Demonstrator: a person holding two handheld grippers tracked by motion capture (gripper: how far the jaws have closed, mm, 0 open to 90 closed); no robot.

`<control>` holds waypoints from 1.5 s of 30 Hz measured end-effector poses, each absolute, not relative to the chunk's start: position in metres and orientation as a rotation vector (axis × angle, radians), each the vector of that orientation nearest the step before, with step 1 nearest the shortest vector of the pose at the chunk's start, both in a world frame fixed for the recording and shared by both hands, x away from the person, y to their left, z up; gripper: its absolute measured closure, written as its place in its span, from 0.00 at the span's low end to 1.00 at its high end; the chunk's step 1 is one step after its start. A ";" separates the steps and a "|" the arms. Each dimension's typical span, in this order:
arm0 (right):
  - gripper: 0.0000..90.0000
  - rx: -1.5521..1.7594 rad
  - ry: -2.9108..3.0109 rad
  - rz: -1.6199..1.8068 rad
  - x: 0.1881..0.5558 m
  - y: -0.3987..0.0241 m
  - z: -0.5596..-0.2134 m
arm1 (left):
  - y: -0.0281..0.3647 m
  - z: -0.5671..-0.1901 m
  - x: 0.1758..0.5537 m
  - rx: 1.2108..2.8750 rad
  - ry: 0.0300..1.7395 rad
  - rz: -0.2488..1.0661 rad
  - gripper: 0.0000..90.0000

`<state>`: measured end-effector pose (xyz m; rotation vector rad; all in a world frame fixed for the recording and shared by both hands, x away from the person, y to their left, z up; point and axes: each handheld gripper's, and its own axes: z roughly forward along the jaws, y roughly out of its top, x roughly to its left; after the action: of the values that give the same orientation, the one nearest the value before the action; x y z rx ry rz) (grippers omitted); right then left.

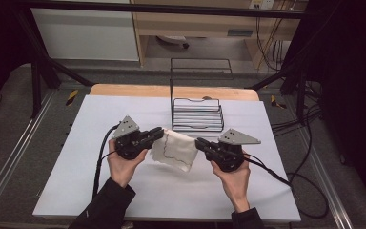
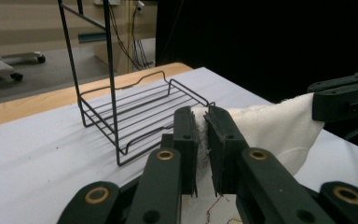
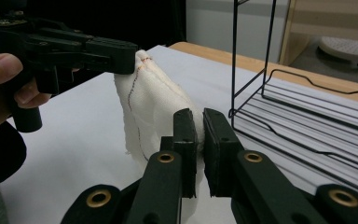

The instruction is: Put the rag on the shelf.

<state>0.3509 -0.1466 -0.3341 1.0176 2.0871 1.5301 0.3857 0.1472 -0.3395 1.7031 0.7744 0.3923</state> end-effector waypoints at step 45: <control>0.94 0.936 1.833 1.612 0.363 -0.167 -0.271 | 0.122 -0.276 0.411 1.561 0.690 0.474 0.92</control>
<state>0.3632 -0.1673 -0.2713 0.9356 1.8329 1.6123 0.4107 0.1218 -0.2758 1.5615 0.6904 0.4738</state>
